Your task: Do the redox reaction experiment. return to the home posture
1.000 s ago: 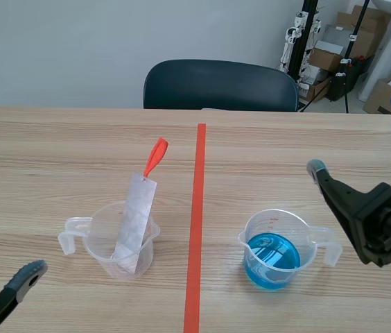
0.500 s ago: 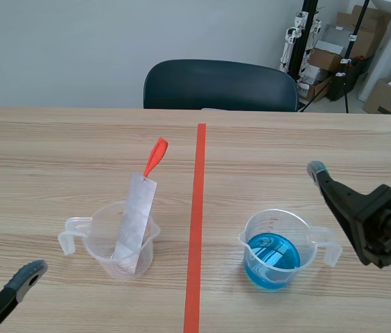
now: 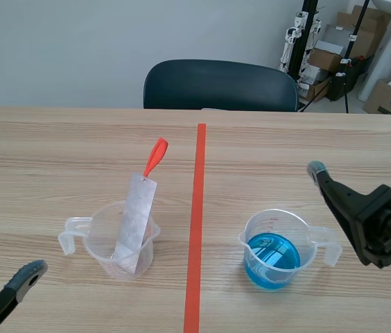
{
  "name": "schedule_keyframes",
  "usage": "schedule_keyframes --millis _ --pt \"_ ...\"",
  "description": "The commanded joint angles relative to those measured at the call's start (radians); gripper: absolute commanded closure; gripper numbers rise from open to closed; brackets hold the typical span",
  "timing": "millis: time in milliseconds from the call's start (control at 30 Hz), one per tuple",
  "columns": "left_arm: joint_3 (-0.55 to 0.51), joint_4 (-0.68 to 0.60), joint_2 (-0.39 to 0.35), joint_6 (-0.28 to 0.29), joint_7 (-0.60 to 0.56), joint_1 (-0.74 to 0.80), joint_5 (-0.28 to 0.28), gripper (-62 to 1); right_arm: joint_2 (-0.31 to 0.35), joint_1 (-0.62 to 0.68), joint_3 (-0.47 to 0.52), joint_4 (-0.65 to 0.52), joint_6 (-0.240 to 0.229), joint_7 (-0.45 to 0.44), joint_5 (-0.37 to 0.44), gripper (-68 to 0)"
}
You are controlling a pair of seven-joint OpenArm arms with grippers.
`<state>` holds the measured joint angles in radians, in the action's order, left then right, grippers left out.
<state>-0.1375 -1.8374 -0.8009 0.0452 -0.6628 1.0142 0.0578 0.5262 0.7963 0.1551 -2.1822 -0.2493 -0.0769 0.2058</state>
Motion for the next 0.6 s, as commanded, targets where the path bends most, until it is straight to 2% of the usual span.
schedule_keyframes --millis 0,567 --pt "0.001 -0.024 0.005 -0.006 -0.017 -0.004 0.011 -58.1 0.002 0.001 0.002 -0.003 0.006 -0.014 0.003 -67.9" --pt "0.001 -0.024 0.005 -0.006 -0.021 -0.004 0.010 -58.1 0.002 0.002 0.002 -0.003 0.006 0.005 0.003 -67.9"
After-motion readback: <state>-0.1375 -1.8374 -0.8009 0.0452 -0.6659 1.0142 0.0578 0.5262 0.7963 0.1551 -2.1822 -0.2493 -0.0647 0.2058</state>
